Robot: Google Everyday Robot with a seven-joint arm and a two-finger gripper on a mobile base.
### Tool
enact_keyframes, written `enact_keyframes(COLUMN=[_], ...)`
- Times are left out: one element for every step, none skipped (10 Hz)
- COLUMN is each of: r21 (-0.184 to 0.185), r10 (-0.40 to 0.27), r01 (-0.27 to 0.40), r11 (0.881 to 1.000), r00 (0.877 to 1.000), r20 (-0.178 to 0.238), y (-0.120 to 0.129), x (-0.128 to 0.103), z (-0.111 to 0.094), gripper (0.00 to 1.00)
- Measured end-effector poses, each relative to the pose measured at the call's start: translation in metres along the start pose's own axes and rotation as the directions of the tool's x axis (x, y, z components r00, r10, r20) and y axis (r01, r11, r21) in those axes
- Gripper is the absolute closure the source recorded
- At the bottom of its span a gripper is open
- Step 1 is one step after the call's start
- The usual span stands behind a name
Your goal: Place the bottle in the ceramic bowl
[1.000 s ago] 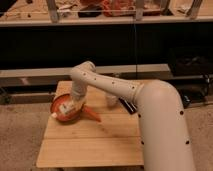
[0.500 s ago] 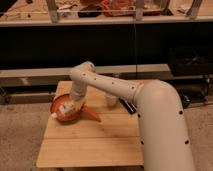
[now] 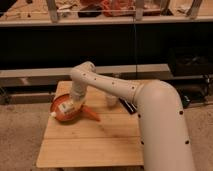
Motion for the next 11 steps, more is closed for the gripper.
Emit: enact_keyframes(r21=[0.000, 0.000, 0.000, 0.000, 0.000, 0.000, 0.000, 0.000, 0.000, 0.000, -0.001], r10=[0.000, 0.000, 0.002, 0.003, 0.003, 0.003, 0.002, 0.003, 0.004, 0.005, 0.006], r01=[0.000, 0.000, -0.002, -0.003, -0.003, -0.003, -0.002, -0.003, -0.004, -0.005, -0.006], r11=[1.000, 1.000, 1.000, 1.000, 1.000, 1.000, 1.000, 1.000, 1.000, 1.000, 1.000], r00=[1.000, 1.000, 1.000, 1.000, 1.000, 1.000, 1.000, 1.000, 1.000, 1.000, 1.000], r20=[0.000, 0.000, 0.001, 0.002, 0.002, 0.002, 0.003, 0.004, 0.004, 0.005, 0.006], y=[0.0000, -0.0001, -0.0001, 0.0001, 0.0000, -0.0002, -0.0001, 0.0003, 0.0005, 0.0004, 0.0002], x=[0.0001, 0.0000, -0.0001, -0.0002, -0.0002, -0.0004, -0.0006, -0.0007, -0.0007, -0.0007, -0.0009], z=[0.0000, -0.0001, -0.0002, -0.0005, -0.0005, -0.0006, -0.0006, -0.0006, -0.0006, -0.0009, -0.0011], gripper=[0.45, 0.45, 0.48, 0.50, 0.50, 0.50, 0.50, 0.50, 0.50, 0.44, 0.41])
